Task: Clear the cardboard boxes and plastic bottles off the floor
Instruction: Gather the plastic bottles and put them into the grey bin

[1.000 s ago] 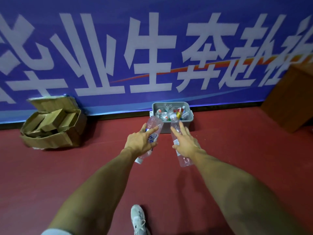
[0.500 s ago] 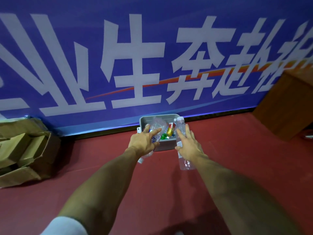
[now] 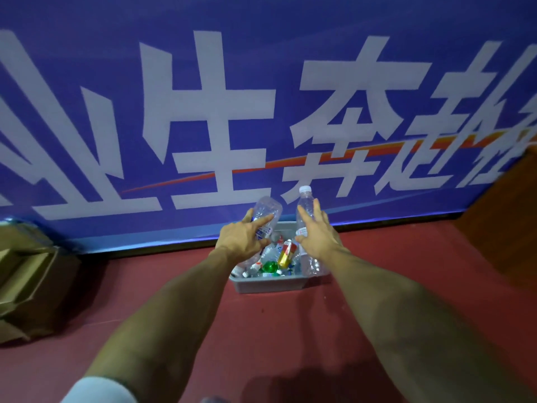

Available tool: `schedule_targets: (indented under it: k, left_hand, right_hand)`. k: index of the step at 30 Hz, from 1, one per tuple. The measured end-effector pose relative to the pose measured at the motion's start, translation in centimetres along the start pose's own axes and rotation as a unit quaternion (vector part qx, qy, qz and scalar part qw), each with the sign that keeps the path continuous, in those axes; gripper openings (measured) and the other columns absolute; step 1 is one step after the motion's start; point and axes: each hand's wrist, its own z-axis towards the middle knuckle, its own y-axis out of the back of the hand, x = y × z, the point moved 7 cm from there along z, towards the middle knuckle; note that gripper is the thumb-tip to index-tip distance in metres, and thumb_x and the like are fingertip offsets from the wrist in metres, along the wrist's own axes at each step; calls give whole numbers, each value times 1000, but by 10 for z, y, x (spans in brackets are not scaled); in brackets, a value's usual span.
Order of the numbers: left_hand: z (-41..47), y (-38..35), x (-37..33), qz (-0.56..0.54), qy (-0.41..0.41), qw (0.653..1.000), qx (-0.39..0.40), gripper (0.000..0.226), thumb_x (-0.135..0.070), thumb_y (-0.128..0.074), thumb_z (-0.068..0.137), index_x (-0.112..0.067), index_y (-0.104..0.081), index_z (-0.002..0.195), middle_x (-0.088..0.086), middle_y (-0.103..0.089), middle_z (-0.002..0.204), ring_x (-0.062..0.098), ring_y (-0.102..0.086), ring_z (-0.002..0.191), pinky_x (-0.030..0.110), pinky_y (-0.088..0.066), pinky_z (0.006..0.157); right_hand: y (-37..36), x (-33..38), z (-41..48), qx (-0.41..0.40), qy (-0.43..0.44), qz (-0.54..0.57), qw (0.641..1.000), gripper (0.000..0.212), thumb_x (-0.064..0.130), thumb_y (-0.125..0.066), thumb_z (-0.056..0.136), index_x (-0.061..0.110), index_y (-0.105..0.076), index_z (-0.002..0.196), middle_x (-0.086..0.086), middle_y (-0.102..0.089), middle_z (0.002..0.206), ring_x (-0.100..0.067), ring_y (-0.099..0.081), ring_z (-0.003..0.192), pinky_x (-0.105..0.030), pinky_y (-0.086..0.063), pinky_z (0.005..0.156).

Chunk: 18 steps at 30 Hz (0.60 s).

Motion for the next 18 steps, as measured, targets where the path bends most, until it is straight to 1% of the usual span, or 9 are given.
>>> schedule_targets:
  k: [3,7,15,18]
  left_hand:
    - [40,2,6,-13,14,1000,5,65,-64,-44,97,-55,-11,153,-2,-4,168,32,-54,130,42,-49,97]
    - [89,2,10,-1,1,1000,15,64,-63,-42,98,-54,-11,153,-2,-4,168,32,-55,129,42,-48,97]
    - [173,4,29,-16,-37,999,17,64,-60,-42,100,-53,-10,154,-1,-5,168,31,-53,130,42,-51,96]
    - [190,0,35,-22,-37,998,40,63,-60,-42,100,-52,-10,154,-1,-5,168,32,-54,129,41,-51,97]
  right_hand:
    - [6,-2,36,8,9,13,1000,84,28,-62,98,36,-5,160,4,26,164,-27,4,154,-47,-27,119]
    - [3,-10,81,24,-10,26,999,87,27,-64,97,35,-5,160,3,26,164,-26,5,154,-48,-24,121]
    - [-5,-20,151,13,-43,33,998,85,28,-64,97,35,-7,160,4,24,164,-26,2,154,-48,-26,121]
    - [-11,-17,169,32,-52,39,997,84,28,-63,98,34,-7,160,3,23,165,-25,1,154,-46,-26,121]
